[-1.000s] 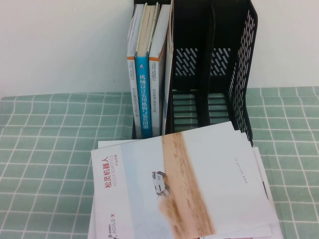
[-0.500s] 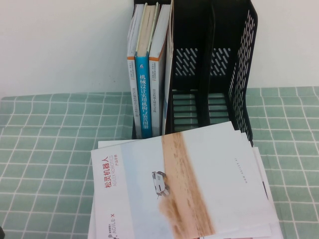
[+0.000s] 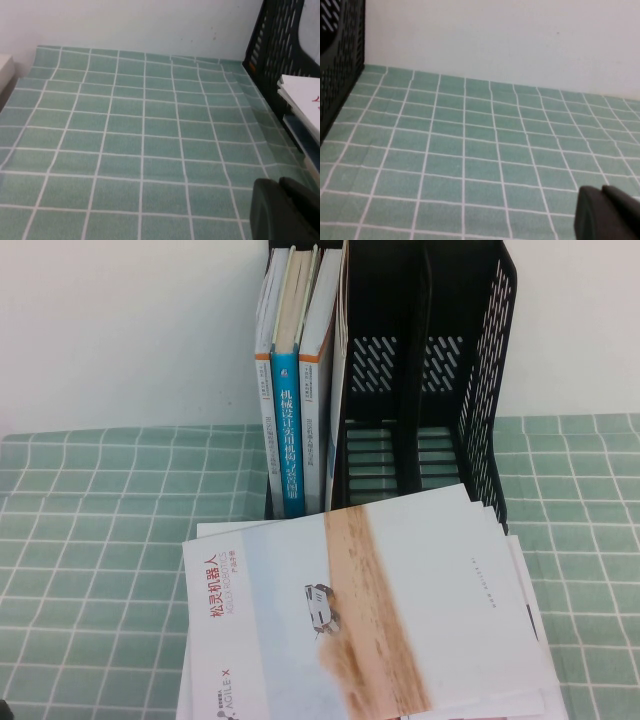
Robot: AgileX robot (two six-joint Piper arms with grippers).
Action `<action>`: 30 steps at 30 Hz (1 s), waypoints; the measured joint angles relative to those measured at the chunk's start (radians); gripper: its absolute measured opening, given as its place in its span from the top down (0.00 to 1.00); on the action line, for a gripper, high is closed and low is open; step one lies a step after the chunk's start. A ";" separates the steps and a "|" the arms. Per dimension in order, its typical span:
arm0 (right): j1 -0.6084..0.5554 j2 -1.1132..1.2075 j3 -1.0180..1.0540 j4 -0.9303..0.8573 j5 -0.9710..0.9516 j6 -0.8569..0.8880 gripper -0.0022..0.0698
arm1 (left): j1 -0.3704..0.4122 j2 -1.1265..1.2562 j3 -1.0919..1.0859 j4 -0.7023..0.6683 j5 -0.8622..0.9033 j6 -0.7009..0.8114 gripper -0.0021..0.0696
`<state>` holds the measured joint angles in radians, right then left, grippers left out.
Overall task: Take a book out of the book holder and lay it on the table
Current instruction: Hold the bookshelf
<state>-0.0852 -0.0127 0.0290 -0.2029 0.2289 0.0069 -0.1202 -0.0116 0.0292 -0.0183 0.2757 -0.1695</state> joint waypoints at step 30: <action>0.000 0.071 -0.244 0.046 -0.122 -0.134 0.97 | 0.000 0.272 -0.296 -0.020 -0.116 -0.018 0.97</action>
<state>-0.0852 0.0588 -0.2152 -0.1570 0.1067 -0.1267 -0.1202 0.2606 -0.2663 -0.0383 0.1594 -0.1879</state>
